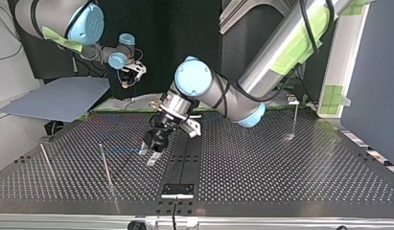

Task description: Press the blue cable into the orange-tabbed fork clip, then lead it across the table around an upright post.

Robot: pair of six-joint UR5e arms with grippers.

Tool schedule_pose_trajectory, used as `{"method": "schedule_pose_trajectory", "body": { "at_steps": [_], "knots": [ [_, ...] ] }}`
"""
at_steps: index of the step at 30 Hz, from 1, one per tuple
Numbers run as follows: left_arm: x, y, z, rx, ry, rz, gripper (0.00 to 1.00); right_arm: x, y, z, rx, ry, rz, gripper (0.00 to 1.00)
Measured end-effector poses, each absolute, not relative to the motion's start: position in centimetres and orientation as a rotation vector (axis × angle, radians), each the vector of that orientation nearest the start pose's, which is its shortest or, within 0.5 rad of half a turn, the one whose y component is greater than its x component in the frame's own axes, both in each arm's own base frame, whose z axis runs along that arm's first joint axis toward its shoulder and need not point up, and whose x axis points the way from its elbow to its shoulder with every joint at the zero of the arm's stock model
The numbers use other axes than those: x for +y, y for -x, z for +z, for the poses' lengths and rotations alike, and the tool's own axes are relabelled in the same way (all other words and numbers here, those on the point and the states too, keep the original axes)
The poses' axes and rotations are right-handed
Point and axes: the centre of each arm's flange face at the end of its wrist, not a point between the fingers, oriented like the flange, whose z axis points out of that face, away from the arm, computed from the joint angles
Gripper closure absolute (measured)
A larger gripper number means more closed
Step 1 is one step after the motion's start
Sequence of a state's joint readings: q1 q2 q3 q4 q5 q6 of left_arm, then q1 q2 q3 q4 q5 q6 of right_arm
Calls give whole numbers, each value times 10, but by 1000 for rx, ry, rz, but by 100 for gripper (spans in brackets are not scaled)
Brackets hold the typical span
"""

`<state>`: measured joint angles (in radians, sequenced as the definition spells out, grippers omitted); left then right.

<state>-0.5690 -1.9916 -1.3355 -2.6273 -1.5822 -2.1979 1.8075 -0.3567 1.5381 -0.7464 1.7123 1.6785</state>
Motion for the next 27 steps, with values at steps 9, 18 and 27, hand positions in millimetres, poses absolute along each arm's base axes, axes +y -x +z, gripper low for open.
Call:
{"method": "schedule_pose_trajectory", "body": {
  "at_steps": [9,18,27],
  "knots": [
    [-495,-498,439,1288,20,-1033,3,-550,-256,-184,-1506,-1566,1044,100],
    [-505,-485,437,1323,-31,-992,3,-549,-255,-184,-1509,-1571,1041,100],
    [-509,-477,431,1370,-72,-951,3,-549,-256,-184,-1508,-1573,1040,100]
  ]
}}
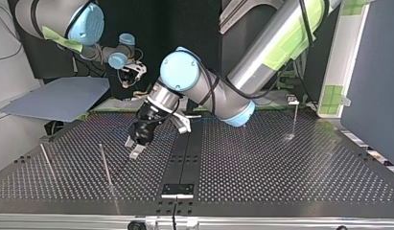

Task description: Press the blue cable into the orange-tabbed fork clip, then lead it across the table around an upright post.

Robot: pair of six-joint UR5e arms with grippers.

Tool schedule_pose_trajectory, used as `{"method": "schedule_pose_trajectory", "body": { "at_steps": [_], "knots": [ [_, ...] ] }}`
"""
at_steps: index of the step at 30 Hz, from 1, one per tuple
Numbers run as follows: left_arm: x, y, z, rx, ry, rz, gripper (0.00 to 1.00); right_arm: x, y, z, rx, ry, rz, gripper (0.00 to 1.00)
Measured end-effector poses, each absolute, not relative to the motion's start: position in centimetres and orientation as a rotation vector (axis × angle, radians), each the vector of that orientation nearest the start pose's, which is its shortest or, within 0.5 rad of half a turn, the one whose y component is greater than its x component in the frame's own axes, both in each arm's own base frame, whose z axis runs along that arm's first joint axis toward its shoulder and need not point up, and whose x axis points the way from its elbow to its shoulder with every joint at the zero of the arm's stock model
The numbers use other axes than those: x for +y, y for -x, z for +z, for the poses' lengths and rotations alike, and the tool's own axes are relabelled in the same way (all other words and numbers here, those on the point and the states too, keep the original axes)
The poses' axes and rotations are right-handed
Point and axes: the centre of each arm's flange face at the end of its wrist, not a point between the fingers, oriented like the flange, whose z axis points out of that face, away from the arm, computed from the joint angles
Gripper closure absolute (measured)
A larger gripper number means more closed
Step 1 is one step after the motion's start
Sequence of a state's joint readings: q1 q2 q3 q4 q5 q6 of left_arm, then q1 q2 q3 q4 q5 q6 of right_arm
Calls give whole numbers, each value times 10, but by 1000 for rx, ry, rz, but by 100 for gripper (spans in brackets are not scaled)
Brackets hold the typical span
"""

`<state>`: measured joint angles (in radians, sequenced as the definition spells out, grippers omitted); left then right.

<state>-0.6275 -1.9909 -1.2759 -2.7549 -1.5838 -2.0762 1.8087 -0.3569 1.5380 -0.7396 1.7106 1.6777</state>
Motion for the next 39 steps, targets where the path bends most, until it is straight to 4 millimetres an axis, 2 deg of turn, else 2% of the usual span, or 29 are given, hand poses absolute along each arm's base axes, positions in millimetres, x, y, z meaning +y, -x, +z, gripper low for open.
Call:
{"method": "schedule_pose_trajectory", "body": {
  "at_steps": [12,20,21,27,39],
  "knots": [
    [-503,-475,425,1434,-67,-877,3,-548,-259,-184,-1504,-1579,1042,100],
    [-503,-471,436,1451,-70,-787,3,-547,-261,-184,-1493,-1590,1039,100],
    [-503,-470,436,1455,-72,-776,1,-547,-261,-184,-1493,-1591,1038,100],
    [-506,-460,432,1493,-94,-710,1,-546,-262,-184,-1490,-1594,1037,100],
    [-515,-439,422,1570,-245,-653,1,-543,-267,-184,-1488,-1605,1037,100]
  ]
}}
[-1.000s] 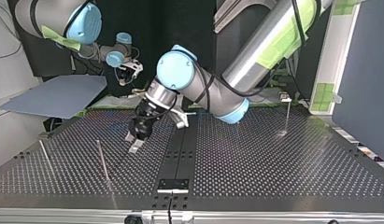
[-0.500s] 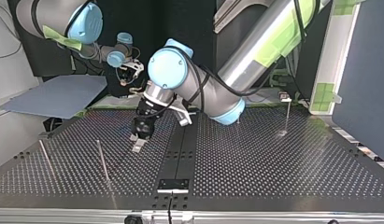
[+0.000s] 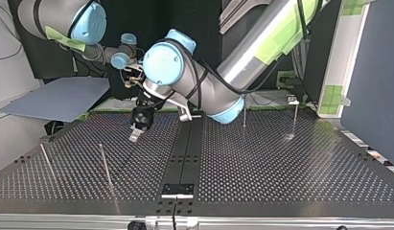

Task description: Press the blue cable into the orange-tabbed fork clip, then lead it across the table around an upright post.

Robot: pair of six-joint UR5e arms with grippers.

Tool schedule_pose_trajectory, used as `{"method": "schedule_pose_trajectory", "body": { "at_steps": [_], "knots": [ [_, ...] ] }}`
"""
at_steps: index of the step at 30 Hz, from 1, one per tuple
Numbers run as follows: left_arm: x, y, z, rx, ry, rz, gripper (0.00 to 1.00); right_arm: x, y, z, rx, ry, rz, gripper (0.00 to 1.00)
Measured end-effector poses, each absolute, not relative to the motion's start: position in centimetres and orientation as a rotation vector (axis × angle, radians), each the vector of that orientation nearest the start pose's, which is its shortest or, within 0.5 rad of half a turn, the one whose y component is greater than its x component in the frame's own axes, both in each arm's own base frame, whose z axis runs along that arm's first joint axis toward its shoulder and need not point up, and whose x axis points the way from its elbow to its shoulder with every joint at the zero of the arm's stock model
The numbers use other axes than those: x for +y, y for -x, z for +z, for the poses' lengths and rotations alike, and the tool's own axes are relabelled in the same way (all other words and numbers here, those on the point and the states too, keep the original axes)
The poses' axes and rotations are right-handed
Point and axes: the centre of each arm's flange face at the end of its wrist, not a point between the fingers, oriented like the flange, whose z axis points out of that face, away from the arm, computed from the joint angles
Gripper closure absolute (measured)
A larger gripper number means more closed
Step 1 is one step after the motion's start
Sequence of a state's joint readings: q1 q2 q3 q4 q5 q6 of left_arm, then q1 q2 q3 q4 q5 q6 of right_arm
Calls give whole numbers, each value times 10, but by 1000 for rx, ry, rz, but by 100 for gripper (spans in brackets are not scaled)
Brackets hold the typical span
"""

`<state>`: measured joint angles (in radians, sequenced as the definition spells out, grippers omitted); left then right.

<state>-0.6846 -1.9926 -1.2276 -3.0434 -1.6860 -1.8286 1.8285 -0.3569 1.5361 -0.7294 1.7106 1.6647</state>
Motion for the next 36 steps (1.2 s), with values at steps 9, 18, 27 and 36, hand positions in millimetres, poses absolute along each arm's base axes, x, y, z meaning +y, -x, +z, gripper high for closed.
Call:
{"method": "schedule_pose_trajectory", "body": {
  "at_steps": [9,18,27,36],
  "knots": [
    [-516,-437,433,1589,-327,-618,1,-542,-268,-184,-1487,-1611,1035,100],
    [-523,-450,437,1599,-310,-626,1,-542,-269,-184,-1484,-1615,1033,100],
    [-529,-454,460,1553,-300,-682,1,-543,-269,-184,-1481,-1615,1034,100],
    [-534,-449,463,1554,-317,-707,1,-543,-270,-184,-1481,-1615,1036,100]
  ]
}}
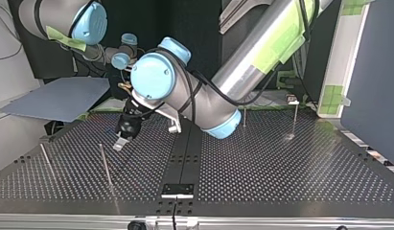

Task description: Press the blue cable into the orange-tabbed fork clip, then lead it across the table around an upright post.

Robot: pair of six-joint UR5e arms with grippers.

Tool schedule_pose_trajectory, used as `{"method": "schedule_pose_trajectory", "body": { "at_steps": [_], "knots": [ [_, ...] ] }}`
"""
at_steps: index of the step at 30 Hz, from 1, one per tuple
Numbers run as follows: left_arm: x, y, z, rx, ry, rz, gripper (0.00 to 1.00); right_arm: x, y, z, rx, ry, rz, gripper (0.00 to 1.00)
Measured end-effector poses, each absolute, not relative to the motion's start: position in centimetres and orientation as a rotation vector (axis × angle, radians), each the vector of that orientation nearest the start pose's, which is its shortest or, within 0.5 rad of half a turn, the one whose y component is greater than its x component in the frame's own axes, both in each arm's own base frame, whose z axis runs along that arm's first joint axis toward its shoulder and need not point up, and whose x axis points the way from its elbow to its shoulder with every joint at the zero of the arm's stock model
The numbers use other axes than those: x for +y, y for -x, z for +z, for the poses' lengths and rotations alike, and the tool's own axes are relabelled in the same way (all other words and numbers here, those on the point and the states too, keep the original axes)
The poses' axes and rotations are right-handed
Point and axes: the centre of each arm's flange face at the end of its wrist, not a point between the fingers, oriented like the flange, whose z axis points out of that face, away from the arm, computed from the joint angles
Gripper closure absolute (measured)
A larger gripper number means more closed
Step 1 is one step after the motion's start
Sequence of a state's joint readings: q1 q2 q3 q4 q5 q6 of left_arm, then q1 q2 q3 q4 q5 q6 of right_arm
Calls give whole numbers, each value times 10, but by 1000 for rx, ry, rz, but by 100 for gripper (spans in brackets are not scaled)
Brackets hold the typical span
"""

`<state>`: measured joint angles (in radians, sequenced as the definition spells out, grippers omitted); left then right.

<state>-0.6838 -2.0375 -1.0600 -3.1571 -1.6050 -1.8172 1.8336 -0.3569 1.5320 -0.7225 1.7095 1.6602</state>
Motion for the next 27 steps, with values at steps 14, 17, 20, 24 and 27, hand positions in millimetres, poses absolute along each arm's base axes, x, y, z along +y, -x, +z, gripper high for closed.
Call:
{"method": "schedule_pose_trajectory", "body": {
  "at_steps": [14,17,20,24,27],
  "knots": [
    [-525,-447,456,1622,-272,-641,1,-541,-271,-184,-1484,-1623,1034,100],
    [-522,-447,455,1635,-256,-623,1,-541,-272,-184,-1484,-1624,1034,100],
    [-520,-447,454,1645,-239,-600,1,-541,-272,-184,-1483,-1625,1034,100],
    [-517,-448,454,1650,-221,-578,1,-540,-273,-184,-1483,-1626,1035,100],
    [-517,-447,454,1651,-217,-573,1,-540,-273,-184,-1484,-1626,1036,100]
  ]
}}
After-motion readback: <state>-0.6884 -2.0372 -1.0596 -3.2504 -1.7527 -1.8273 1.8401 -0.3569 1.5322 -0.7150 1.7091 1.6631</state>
